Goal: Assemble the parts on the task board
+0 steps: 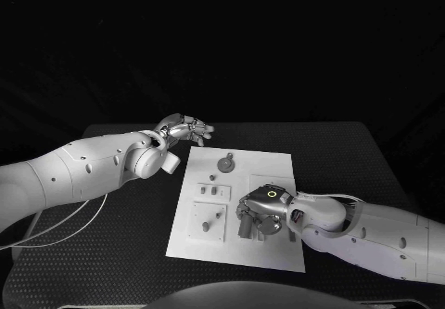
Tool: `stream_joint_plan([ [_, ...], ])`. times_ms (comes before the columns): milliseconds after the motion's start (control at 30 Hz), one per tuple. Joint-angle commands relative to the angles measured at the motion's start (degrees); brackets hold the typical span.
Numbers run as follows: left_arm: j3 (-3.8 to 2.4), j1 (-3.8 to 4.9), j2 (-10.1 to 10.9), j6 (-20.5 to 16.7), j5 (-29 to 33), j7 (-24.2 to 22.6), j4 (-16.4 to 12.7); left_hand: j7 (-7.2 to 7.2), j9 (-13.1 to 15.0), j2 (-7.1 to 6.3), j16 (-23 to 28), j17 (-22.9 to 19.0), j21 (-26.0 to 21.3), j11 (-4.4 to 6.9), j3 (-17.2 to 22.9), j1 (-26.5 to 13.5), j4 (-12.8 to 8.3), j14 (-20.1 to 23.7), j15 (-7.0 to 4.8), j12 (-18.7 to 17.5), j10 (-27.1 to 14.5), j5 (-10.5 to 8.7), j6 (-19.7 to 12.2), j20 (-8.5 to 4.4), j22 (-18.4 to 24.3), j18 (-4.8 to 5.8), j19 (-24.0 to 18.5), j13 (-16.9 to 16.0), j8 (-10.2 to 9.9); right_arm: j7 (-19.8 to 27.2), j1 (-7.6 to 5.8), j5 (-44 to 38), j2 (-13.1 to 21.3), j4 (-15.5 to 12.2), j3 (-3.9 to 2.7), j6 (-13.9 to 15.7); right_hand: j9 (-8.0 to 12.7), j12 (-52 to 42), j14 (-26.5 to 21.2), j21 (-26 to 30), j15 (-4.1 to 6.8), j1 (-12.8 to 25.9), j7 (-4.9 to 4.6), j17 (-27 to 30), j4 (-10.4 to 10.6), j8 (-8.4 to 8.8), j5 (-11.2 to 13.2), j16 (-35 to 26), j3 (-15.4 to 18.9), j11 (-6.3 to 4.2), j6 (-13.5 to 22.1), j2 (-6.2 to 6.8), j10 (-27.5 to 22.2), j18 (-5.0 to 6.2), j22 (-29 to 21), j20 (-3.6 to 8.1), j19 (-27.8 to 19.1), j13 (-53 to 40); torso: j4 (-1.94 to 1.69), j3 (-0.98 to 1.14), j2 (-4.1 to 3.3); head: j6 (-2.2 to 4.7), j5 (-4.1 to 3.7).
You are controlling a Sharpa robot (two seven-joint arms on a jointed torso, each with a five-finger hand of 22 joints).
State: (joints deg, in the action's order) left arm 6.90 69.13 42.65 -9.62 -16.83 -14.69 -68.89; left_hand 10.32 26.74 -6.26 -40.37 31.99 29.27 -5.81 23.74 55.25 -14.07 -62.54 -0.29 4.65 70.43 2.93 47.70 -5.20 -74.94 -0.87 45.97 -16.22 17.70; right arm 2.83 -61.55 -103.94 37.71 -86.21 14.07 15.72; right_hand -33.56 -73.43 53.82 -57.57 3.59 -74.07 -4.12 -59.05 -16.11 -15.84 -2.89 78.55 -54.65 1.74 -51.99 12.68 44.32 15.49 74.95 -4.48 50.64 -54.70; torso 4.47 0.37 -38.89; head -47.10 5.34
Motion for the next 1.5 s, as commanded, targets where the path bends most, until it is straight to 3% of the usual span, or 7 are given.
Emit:
stream_joint_plan([
  [33,-0.04,0.04,-0.1,0.9,0.1,-0.2,-0.1,0.07,-0.1,0.01,0.2,0.1,-0.2,0.06,-0.1,-0.5,0.2,-0.1,0.47,-0.1,-0.5,-0.11,-0.5,-0.24,-0.8,0.52,0.3,-0.1,0.0,-0.2,0.05,0.0,0.0,0.1,0.02,0.0,0.3,-0.4,-0.4,-0.3,-0.08,-0.1,0.02,0.1,0.0,0.61,0.1,0.4,0.2,0.03,1.0,0.94,-0.6,-0.49,1.0,0.08,-0.5,0.0,0.02,0.01,0.02,0.04,-0.03],
  [567,-0.04,0.04,-0.1,1.1,0.0,-0.1,-0.1,0.09,-0.1,0.01,0.2,0.1,-0.3,0.06,-0.1,-0.5,0.3,-0.1,0.47,-0.1,-0.5,-0.11,-0.5,-0.23,-0.8,0.52,0.3,-0.1,0.0,-0.6,0.04,0.0,0.1,0.2,0.02,0.1,0.9,-0.5,-1.0,-0.1,-0.35,-0.6,0.92,0.3,0.2,1.71,0.1,0.4,0.0,0.32,3.6,1.58,-1.2,-0.49,0.9,-0.19,-1.1,0.1,0.06,0.02,0.01,0.03,-0.16],
  [800,-0.04,0.04,0.0,1.1,0.0,-0.1,-0.1,0.1,-0.1,0.01,0.2,0.2,-0.3,0.07,-0.1,-0.5,0.3,-0.1,0.47,-0.1,-0.5,-0.11,-0.6,-0.23,-0.8,0.52,0.3,-0.1,0.0,-1.1,0.04,0.2,0.4,0.4,0.02,0.9,1.5,-0.6,-1.3,-0.2,-0.52,-0.7,1.89,0.5,0.6,2.74,0.1,0.6,0.0,0.5,6.3,2.17,-1.6,-0.49,0.9,-0.37,-1.3,0.3,0.01,0.01,0.02,-0.01,-0.21],
  [967,-0.04,0.04,-0.1,1.1,0.0,-0.1,-0.1,0.1,-0.1,0.02,0.2,0.2,-0.3,0.07,-0.1,-0.5,0.2,-0.1,0.47,-0.1,-0.5,-0.11,-0.6,-0.23,-0.8,0.52,0.3,-0.1,0.0,-1.3,0.03,0.7,0.8,0.3,0.02,2.0,2.6,-0.6,-1.7,0.0,-0.69,-1.1,4.4,0.8,1.4,5.22,0.1,0.5,-0.4,0.71,12.4,3.44,-2.0,-0.49,0.8,-0.53,-1.5,0.5,0.03,-0.01,0.03,0.05,-0.23],
  [1200,-0.04,0.04,0.0,1.2,0.0,-0.1,-0.1,0.1,-0.1,0.01,0.3,0.2,-0.3,0.07,-0.1,-0.4,0.2,-0.1,0.47,-0.1,-0.5,-0.11,-0.6,-0.23,-0.8,0.51,0.3,-0.1,0.0,-0.3,0.02,3.2,1.5,0.0,0.01,4.0,2.8,-0.7,-2.0,0.1,-0.87,-1.6,6.09,1.1,2.1,6.22,0.1,0.6,-0.7,0.92,16.8,4.1,-2.5,-0.49,0.8,-0.64,-1.8,0.7,-0.02,0.0,0.0,0.0,-0.2],
  [1300,-0.04,0.04,0.0,1.2,0.0,-0.1,-0.1,0.1,-0.1,0.02,0.3,0.2,-0.3,0.07,-0.1,-0.4,0.2,-0.1,0.47,-0.1,-0.5,-0.11,-0.6,-0.24,-0.8,0.51,0.3,-0.1,0.0,0.6,-0.01,5.8,2.3,-0.4,0.01,4.9,2.6,-0.9,-1.8,0.1,-0.87,-1.9,5.51,1.1,2.4,5.71,0.0,0.7,-1.2,0.91,16.7,3.95,-2.2,-0.49,0.7,-0.62,-1.5,0.7,-0.02,0.02,0.02,0.1,-0.19],
  [1500,-0.04,0.04,0.0,1.1,0.0,-0.2,-0.1,0.1,-0.1,0.03,0.3,0.2,-0.3,0.08,-0.1,-0.4,0.2,-0.1,0.46,-0.1,-0.5,-0.11,-0.6,-0.24,-0.8,0.51,0.3,-0.1,0.0,2.9,-0.7,16.2,4.2,-1.1,0.01,7.0,1.7,-1.4,-1.1,-0.3,-0.69,0.0,1.89,1.4,2.8,3.2,0.0,1.2,-0.3,0.71,14.1,3.5,-1.5,-0.49,0.8,-0.43,-0.9,1.0,0.04,-0.02,0.03,0.39,-0.35],
])
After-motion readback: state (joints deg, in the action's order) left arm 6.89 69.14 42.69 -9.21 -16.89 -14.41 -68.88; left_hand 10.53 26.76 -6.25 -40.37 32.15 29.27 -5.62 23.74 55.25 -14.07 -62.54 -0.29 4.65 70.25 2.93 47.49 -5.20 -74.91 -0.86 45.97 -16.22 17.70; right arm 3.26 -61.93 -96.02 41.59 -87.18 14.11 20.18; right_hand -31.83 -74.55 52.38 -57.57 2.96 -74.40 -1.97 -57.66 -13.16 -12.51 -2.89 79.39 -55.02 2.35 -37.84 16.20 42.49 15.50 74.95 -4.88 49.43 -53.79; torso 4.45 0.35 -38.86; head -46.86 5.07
